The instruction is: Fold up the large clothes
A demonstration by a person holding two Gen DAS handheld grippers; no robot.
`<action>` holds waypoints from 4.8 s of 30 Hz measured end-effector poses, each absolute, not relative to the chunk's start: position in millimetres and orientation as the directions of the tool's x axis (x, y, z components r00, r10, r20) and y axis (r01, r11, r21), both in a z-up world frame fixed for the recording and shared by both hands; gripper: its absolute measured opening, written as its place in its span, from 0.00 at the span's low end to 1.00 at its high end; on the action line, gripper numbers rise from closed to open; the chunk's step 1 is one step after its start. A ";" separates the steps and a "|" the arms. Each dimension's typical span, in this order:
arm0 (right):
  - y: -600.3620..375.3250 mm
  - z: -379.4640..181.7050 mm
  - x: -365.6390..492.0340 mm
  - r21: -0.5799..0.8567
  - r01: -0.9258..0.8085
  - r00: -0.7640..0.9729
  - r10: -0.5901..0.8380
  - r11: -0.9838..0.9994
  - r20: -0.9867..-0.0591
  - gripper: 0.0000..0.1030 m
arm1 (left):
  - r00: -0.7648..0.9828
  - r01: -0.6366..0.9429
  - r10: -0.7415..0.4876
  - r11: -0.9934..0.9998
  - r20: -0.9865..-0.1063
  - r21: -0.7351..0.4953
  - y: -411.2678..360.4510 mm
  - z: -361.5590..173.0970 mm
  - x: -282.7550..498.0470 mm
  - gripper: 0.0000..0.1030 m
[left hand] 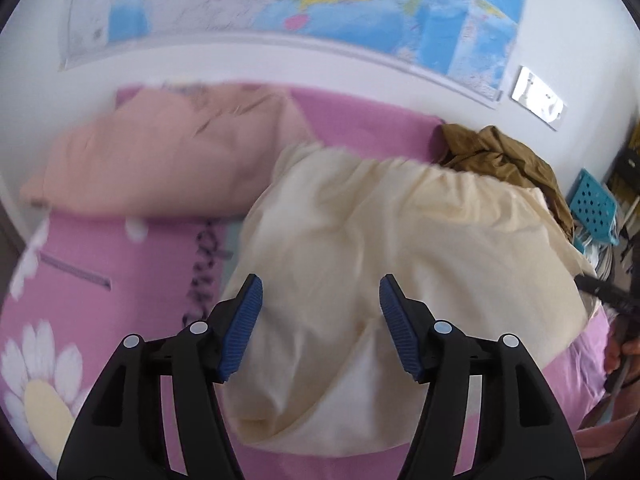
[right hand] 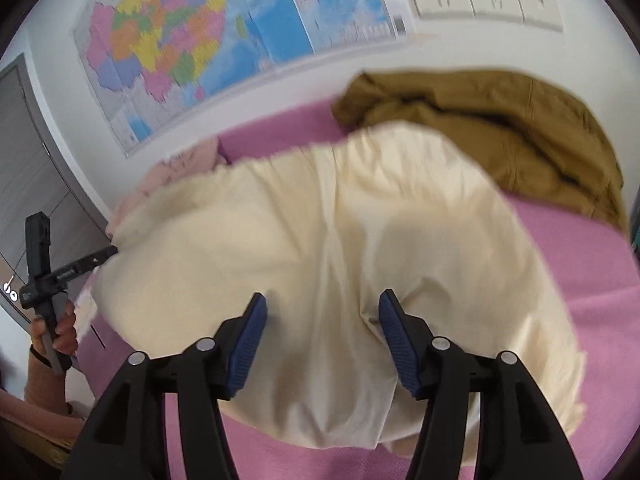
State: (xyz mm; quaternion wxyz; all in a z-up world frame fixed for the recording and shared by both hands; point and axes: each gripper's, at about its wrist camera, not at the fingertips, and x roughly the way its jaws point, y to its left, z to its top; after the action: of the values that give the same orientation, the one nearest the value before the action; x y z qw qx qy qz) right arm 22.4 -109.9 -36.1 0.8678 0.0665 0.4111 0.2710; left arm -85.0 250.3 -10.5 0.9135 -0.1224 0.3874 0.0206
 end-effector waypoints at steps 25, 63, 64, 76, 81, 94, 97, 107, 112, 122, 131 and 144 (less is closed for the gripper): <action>-164.5 -76.7 -32.1 0.796 -0.124 0.360 0.774 0.593 -0.520 0.73 | 0.646 -0.016 -0.376 0.863 -0.664 -0.504 234.8 -37.7 -177.6 0.64; -117.2 -85.4 45.2 0.801 -0.054 0.558 0.684 0.596 -0.471 0.70 | 0.648 -0.200 -0.446 0.683 -0.617 -0.703 216.4 -68.3 -75.5 0.78; -116.0 -84.8 45.3 0.806 -0.058 0.557 0.689 0.590 -0.464 0.76 | 0.649 -0.199 -0.442 0.687 -0.619 -0.699 215.3 -67.6 -74.8 0.78; -91.5 -78.0 47.6 0.703 -0.160 0.514 0.666 0.693 -0.540 0.46 | 0.635 -0.188 -0.453 0.695 -0.626 -0.694 210.8 -67.5 -69.3 0.69; -94.7 -78.5 45.7 0.717 -0.183 0.502 0.691 0.673 -0.520 0.40 | 0.637 -0.168 -0.440 0.722 -0.633 -0.671 204.7 -60.9 -69.9 0.59; -97.1 -76.3 46.9 0.733 -0.191 0.483 0.713 0.653 -0.509 0.37 | 0.634 -0.141 -0.417 0.766 -0.651 -0.627 196.0 -50.5 -67.3 0.46; -96.7 -64.4 40.2 0.713 -0.223 0.499 0.706 0.665 -0.503 0.31 | 0.637 -0.122 -0.403 0.790 -0.658 -0.601 190.6 -43.1 -68.0 0.40; -109.6 1.1 15.3 0.665 -0.359 0.558 0.722 0.655 -0.409 0.25 | 0.669 0.002 -0.427 0.819 -0.608 -0.573 176.2 8.2 -80.2 0.36; -114.4 44.2 5.6 0.633 -0.435 0.592 0.733 0.640 -0.334 0.24 | 0.696 0.084 -0.452 0.823 -0.557 -0.562 173.6 47.0 -82.8 0.34; -96.1 124.3 11.7 0.561 -0.577 0.619 0.766 0.594 -0.175 0.23 | 0.766 0.189 -0.449 0.841 -0.460 -0.507 192.4 135.0 -74.3 0.34; -13.5 167.0 80.1 0.550 -0.668 0.537 0.836 0.501 -0.110 0.23 | 0.857 0.104 -0.297 0.900 -0.421 -0.423 257.5 192.2 -47.4 0.32; 158.9 196.8 164.8 0.511 -0.790 0.401 0.916 0.340 0.010 0.22 | 0.948 -0.154 0.043 0.928 -0.314 -0.340 412.8 250.6 -3.3 0.28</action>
State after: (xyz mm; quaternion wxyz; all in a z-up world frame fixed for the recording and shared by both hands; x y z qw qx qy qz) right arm 164.8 158.9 196.8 0.8062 0.2242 0.1408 0.5290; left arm -3.3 412.8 250.6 0.9699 -0.1832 0.1522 0.0508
